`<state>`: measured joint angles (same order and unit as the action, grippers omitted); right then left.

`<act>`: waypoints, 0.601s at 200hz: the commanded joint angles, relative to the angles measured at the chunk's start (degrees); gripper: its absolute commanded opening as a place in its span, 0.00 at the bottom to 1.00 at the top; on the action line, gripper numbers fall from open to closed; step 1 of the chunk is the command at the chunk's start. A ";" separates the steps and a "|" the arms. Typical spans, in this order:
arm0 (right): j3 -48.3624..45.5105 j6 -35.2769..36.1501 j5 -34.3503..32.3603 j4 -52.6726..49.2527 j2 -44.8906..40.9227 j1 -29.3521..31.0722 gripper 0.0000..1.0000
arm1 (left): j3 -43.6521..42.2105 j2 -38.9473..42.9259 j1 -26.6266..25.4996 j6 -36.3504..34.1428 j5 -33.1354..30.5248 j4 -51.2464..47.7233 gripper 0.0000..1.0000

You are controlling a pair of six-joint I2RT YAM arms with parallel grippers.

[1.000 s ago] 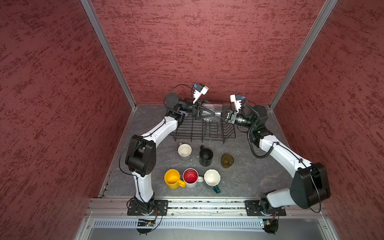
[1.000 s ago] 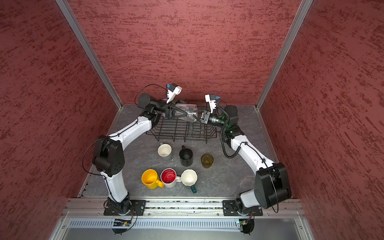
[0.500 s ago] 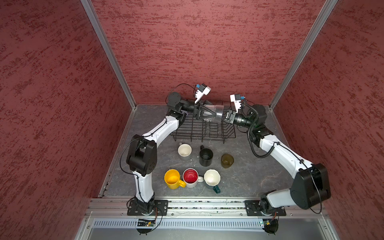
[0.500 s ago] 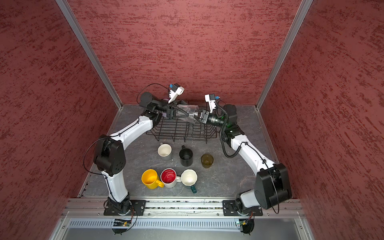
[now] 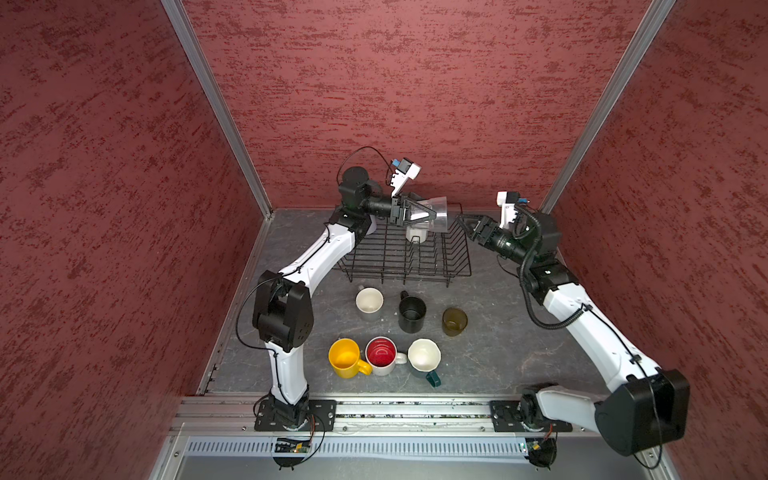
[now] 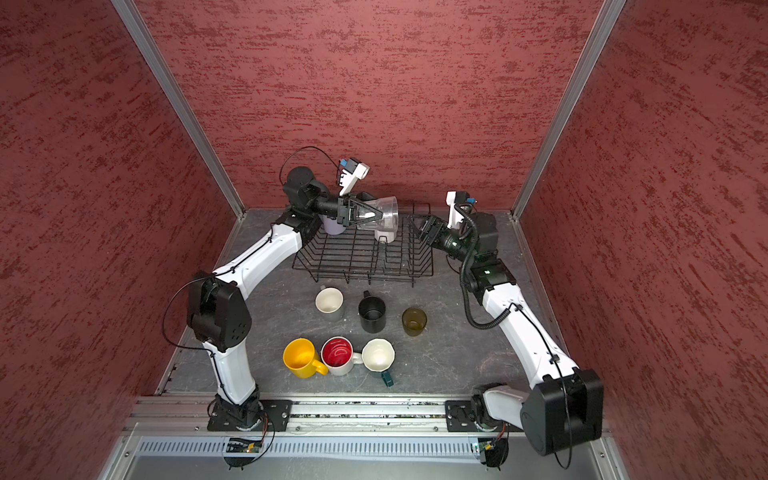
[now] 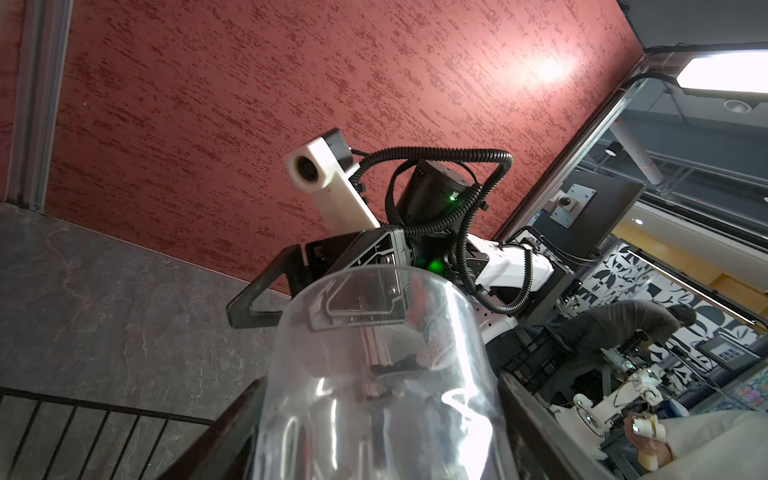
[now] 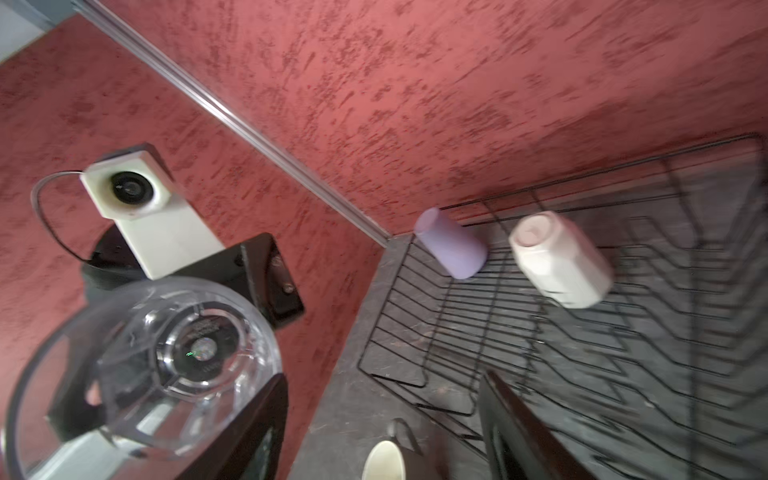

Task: Load the cups into the dish rack
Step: 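Open the right gripper and withdraw it while the left gripper holds the glass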

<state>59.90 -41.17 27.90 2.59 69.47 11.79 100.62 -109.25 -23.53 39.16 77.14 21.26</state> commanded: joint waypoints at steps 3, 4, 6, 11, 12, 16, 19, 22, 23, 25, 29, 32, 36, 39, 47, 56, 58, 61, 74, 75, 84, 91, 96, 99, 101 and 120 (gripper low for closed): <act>-2.72 2.40 -8.72 -4.78 -4.00 -1.17 0.86 | 3.50 -2.13 0.59 -7.45 -5.70 -13.80 0.00; -2.83 2.49 -8.82 -4.74 -4.13 -1.16 0.86 | 3.65 -2.21 0.59 -7.62 -5.87 -14.23 0.00; -3.01 2.50 -9.07 -4.82 -4.40 -1.27 0.87 | 3.98 -2.37 0.70 -7.96 -6.15 -15.00 0.00; -3.39 2.62 -9.64 -4.99 -5.00 -1.48 0.89 | 4.77 -2.81 0.68 -8.68 -6.87 -17.06 0.00; -3.48 2.65 -9.76 -5.07 -5.11 -1.54 0.90 | 4.94 -2.90 0.68 -8.80 -7.07 -17.49 0.00; -3.66 2.82 -10.10 -5.30 -5.48 -1.74 0.91 | 5.53 -3.33 0.70 -9.56 -7.74 -19.33 0.00; -3.66 2.96 -10.43 -5.62 -5.67 -1.88 0.92 | 6.28 -3.66 0.68 -10.06 -8.25 -20.49 0.00; -3.78 3.05 -10.70 -5.86 -5.86 -1.97 0.93 | 6.95 -3.90 0.71 -10.71 -8.99 -22.27 0.00; -3.80 3.12 -10.77 -5.98 -5.94 -2.00 0.93 | 7.18 -4.02 0.69 -11.00 -9.18 -22.86 0.00; -3.82 3.22 -10.98 -6.18 -6.04 -2.07 0.93 | 7.74 -4.23 0.68 -11.46 -9.62 -23.99 0.00; -3.82 3.43 -11.29 -6.62 -6.22 -2.19 0.94 | 8.84 -4.85 0.68 -12.53 -10.47 -26.39 0.00; -3.74 3.64 -11.49 -6.88 -6.34 -2.31 0.95 | 9.82 -5.24 0.70 -13.32 -11.16 -28.26 0.00; -3.68 3.86 -11.80 -7.19 -6.51 -2.46 0.95 | 11.05 -5.76 0.60 -14.53 -12.20 -30.56 0.00; -3.71 4.02 -11.98 -7.45 -6.58 -2.52 0.96 | 11.89 -6.24 0.59 -15.38 -12.95 -32.75 0.00; -3.60 4.40 -12.47 -8.07 -6.76 -2.75 0.97 | 14.77 -7.56 0.45 -17.55 -14.97 -37.66 0.00; -3.63 4.77 -12.72 -8.43 -6.96 -2.90 0.98 | 18.07 -9.07 0.27 -19.84 -17.25 -42.27 0.00; -3.65 4.87 -12.72 -8.47 -6.98 -2.98 0.98 | 18.88 -9.43 0.20 -20.31 -17.76 -43.43 0.00; -3.73 4.95 -12.70 -8.54 -6.98 -3.01 0.98 | 19.89 -9.98 0.18 -20.50 -18.65 -44.78 0.00; -3.73 5.39 -12.85 -9.06 -6.90 -3.18 0.99 | 24.81 -12.62 -0.07 -22.19 -22.45 -51.06 0.00; -3.69 5.44 -12.86 -9.08 -6.89 -3.18 0.99 | 25.16 -12.81 -0.05 -22.32 -22.77 -51.54 0.00; -3.73 5.77 -12.92 -9.47 -6.72 -3.33 0.99 | 28.29 -14.50 -0.20 -22.79 -24.84 -55.12 0.00; -3.82 6.04 -12.92 -9.77 -6.59 -3.41 0.99 | 30.42 -15.84 -0.29 -22.90 -26.31 -57.32 0.00; -3.82 6.22 -12.99 -10.06 -6.54 -3.46 0.99 | 31.76 -16.53 -0.34 -22.98 -27.17 -58.63 0.00; -3.79 6.31 -12.96 -10.20 -6.52 -3.49 0.99 | 32.54 -17.08 -0.37 -22.91 -27.72 -59.33 0.00; -3.82 6.37 -12.96 -10.32 -6.47 -3.54 0.99 | 33.00 -17.43 -0.38 -22.90 -28.05 -59.80 0.00; -3.95 7.26 -13.16 -11.40 -6.37 -3.63 0.99 | 36.81 -19.81 -0.55 -23.38 -31.53 -63.60 0.00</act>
<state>56.29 -35.77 16.43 -6.61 63.31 8.60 132.55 -127.13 -23.64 18.94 52.29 -32.47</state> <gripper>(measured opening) 0.986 0.806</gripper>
